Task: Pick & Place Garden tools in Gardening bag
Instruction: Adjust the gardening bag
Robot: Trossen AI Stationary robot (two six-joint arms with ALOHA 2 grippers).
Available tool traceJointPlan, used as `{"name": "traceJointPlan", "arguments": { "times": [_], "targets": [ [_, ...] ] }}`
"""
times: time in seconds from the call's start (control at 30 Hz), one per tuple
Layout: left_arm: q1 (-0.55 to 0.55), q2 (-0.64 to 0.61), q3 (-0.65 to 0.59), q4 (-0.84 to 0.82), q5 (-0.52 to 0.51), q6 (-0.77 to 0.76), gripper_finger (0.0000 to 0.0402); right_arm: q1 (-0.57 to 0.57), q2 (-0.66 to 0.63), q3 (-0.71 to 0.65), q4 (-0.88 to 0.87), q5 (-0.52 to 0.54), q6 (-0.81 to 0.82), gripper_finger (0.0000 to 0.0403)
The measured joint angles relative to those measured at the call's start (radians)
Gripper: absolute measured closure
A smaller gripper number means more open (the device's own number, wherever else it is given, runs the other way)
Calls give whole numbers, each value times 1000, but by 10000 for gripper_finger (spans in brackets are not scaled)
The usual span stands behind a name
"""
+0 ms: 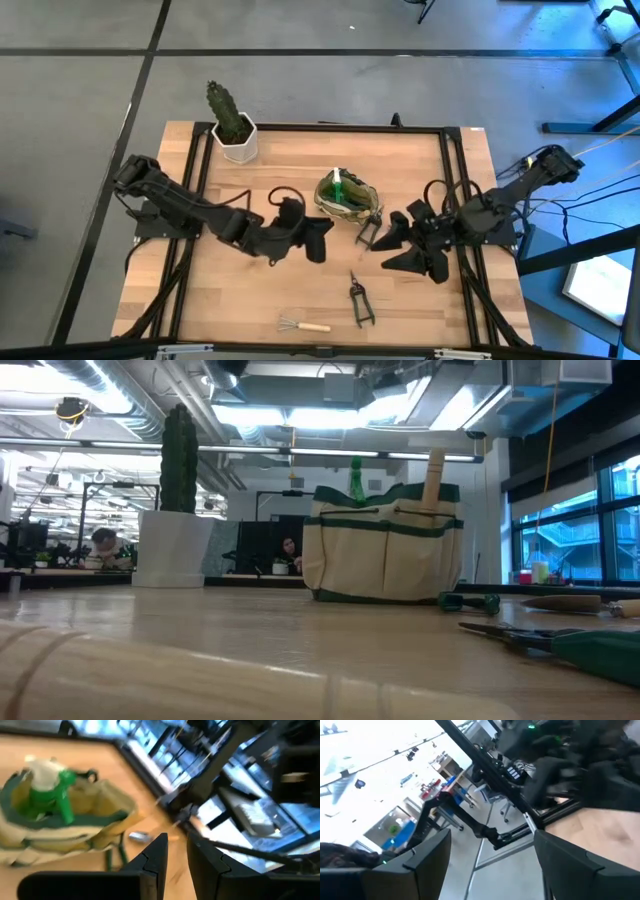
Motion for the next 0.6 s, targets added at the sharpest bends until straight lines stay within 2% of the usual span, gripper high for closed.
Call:
{"name": "traceJointPlan", "arguments": {
  "times": [0.13, 0.27, 0.47, 0.6],
  "targets": [
    [48, 0, 0, -108, 65, -39, 336, 26, 4, 0, -28, 31, -11, 118],
    [127, -44, 0, -217, 130, 5, 336, 73, 7, 0, -172, 160, 65, 140],
    [207, -66, 0, -223, 291, 101, 336, 124, 19, 0, -392, 260, 161, 231],
    [228, -66, 0, -274, 301, 134, 336, 149, 30, 0, -540, 340, 275, 312]
  ]
}}
